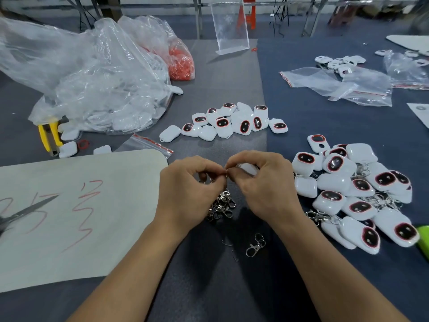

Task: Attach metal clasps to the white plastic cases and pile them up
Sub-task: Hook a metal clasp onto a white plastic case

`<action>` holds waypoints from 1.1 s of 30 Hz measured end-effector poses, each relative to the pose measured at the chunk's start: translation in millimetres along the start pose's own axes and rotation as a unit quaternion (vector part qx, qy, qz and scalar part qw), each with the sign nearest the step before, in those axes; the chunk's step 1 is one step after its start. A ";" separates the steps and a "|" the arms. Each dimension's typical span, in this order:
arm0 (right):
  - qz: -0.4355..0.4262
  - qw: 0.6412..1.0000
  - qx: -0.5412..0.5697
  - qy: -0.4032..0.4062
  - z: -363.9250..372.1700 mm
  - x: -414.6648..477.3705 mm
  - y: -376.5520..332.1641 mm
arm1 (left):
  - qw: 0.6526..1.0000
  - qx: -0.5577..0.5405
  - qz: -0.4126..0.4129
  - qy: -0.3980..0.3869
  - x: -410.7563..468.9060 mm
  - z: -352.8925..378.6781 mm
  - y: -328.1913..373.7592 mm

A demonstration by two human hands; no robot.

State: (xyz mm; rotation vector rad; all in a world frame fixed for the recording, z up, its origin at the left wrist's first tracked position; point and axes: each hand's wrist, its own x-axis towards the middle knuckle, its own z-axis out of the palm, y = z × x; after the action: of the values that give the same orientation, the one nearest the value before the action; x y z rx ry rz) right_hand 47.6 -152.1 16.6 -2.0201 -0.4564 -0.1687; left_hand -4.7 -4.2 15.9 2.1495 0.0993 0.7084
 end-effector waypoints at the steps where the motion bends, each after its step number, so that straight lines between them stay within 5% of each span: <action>1: -0.004 1.000 0.002 -0.004 -0.5 0.3 0.3 | 1.000 -0.015 -0.005 -0.006 0.2 -0.6 -0.2; 17: -0.012 0.990 0.110 -0.086 -7.4 6.2 2.4 | 0.991 -0.117 -0.056 -0.037 2.7 -1.2 -0.1; 26: -0.075 0.982 0.145 -0.094 -10.3 5.3 -0.7 | 0.952 -0.261 -0.135 -0.083 5.4 0.0 -2.2; 33: -0.104 0.986 0.097 -0.089 -12.9 3.1 -0.7 | 0.960 -0.224 -0.140 -0.096 6.6 -3.1 -5.8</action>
State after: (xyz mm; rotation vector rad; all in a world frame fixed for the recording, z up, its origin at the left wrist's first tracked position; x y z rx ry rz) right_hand 51.1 -162.4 24.3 -1.8010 -0.7693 -0.0674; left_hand 0.2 3.7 16.0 1.7119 0.1242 0.3167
